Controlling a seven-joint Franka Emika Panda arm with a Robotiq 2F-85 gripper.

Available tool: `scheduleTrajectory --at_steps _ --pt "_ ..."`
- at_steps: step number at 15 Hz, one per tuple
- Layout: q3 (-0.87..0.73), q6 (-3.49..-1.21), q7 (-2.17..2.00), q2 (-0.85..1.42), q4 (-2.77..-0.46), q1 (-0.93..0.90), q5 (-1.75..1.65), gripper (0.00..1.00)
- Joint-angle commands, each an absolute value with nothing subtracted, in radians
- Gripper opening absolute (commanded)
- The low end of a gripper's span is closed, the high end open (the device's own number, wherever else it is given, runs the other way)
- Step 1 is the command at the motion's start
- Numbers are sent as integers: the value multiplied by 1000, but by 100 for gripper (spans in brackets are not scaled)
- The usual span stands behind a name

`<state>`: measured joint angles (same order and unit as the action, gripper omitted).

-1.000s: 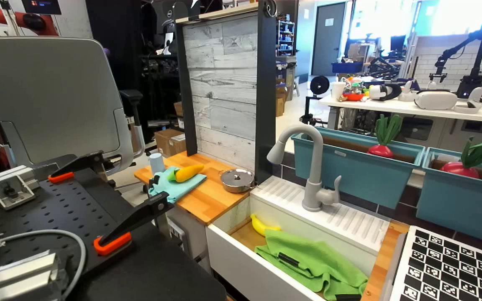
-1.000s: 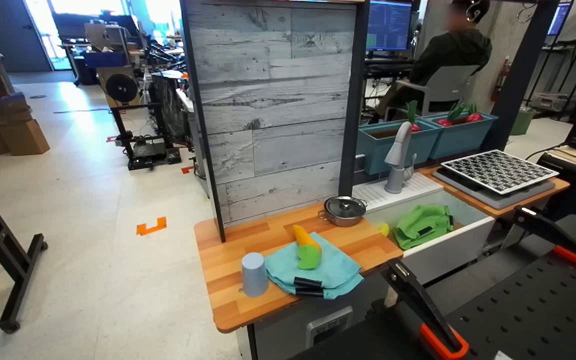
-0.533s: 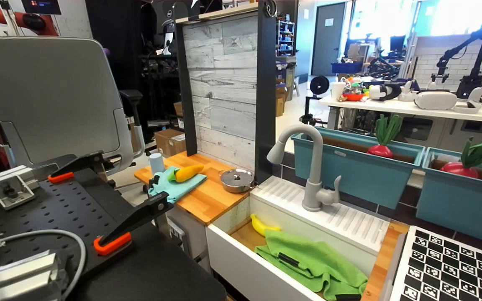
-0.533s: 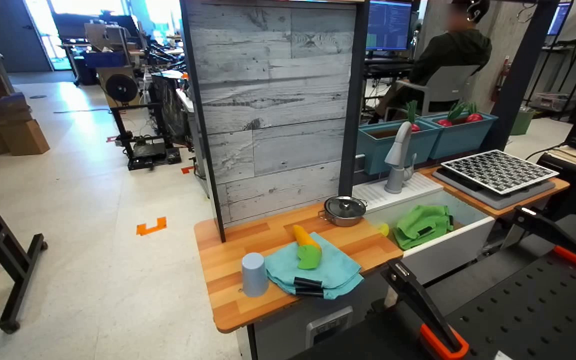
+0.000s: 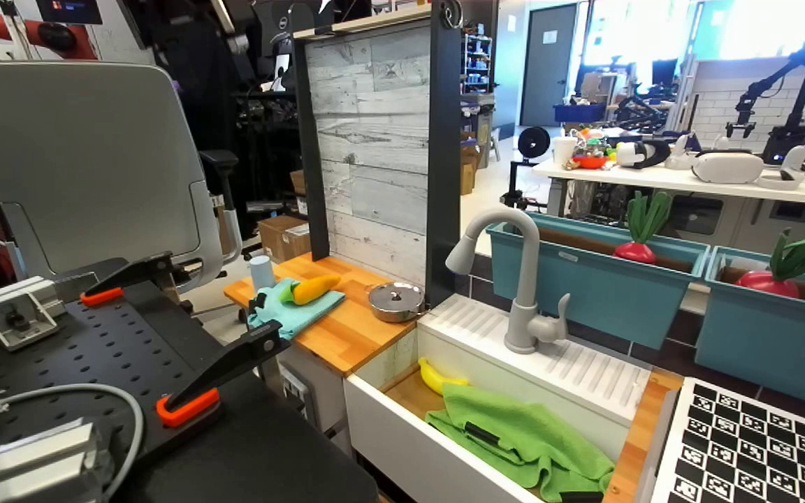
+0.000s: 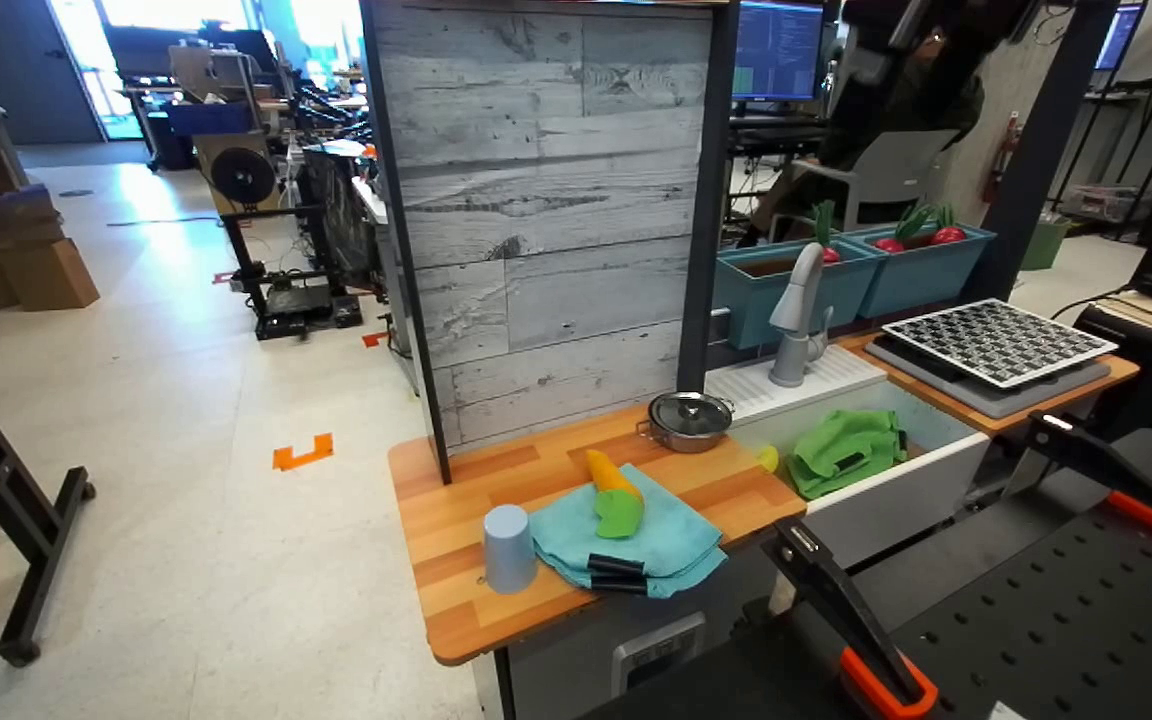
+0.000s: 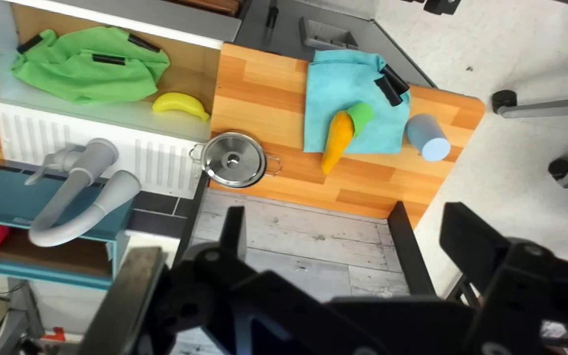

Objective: Pick up the carrot plushie and put it on the counter

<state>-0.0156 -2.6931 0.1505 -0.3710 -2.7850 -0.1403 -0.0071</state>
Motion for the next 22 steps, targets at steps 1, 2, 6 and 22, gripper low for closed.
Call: scheduleTrajectory --at_steps 1,2,6,22 --pt "-83 -2815 283 -111 -2696 -258 203 100" --pt "-93 -2822 340 -46 -2666 -290 297 100" --pt "15 -2782 473 199 -2510 -218 540 100" --pt "-2 -2789 -64 739 -2117 -226 54 100"
